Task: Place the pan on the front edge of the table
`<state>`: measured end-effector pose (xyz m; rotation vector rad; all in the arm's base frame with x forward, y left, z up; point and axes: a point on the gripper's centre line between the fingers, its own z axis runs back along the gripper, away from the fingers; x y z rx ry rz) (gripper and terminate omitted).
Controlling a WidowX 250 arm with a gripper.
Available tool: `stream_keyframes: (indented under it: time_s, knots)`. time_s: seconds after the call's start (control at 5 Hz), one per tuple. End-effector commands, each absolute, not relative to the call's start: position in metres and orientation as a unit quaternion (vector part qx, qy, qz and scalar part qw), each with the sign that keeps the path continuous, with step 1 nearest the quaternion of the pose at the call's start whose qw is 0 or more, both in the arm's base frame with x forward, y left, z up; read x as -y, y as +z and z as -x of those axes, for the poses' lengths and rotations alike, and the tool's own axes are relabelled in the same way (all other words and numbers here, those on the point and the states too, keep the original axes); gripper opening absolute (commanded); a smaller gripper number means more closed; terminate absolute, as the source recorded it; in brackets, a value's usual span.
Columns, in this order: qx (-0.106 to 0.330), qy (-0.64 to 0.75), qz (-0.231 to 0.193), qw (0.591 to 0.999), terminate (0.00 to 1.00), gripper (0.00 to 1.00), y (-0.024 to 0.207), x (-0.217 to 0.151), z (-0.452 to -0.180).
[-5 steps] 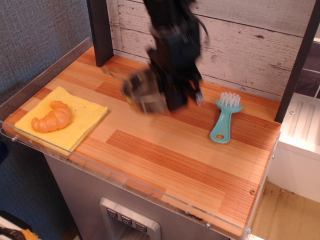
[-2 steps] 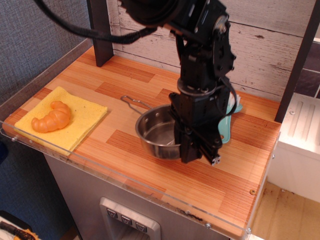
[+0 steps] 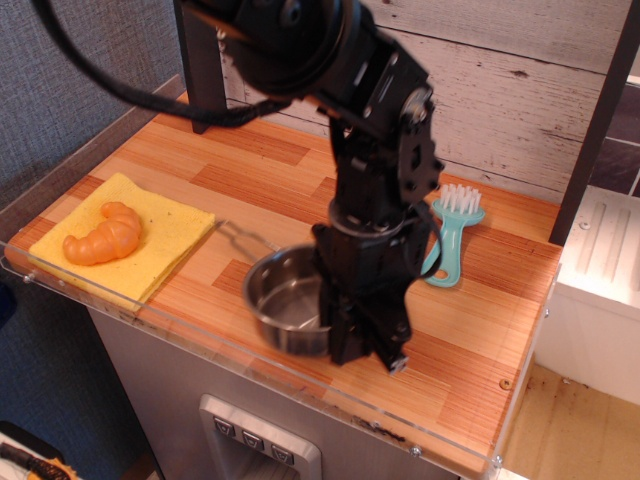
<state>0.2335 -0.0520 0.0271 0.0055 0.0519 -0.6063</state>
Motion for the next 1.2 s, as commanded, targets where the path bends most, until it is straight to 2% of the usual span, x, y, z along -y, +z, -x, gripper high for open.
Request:
stream_keyframes:
  time_s: [0.0, 0.2, 0.6, 0.8, 1.0]
  knots:
    - [-0.027, -0.303, 0.000, 0.953, 0.00, 0.00, 0.024, 0.045, -0.229]
    - [-0.030, -0.310, 0.006, 0.950, 0.00, 1.00, 0.022, 0.047, -0.229]
    - [-0.019, -0.309, 0.029, 0.950, 0.00, 1.00, 0.038, 0.049, -0.239]
    - [0.003, -0.285, 0.056, 0.957, 0.00, 1.00, 0.058, 0.040, -0.252]
    - [0.039, -0.220, 0.059, 0.973, 0.00, 1.00, 0.094, 0.012, -0.270]
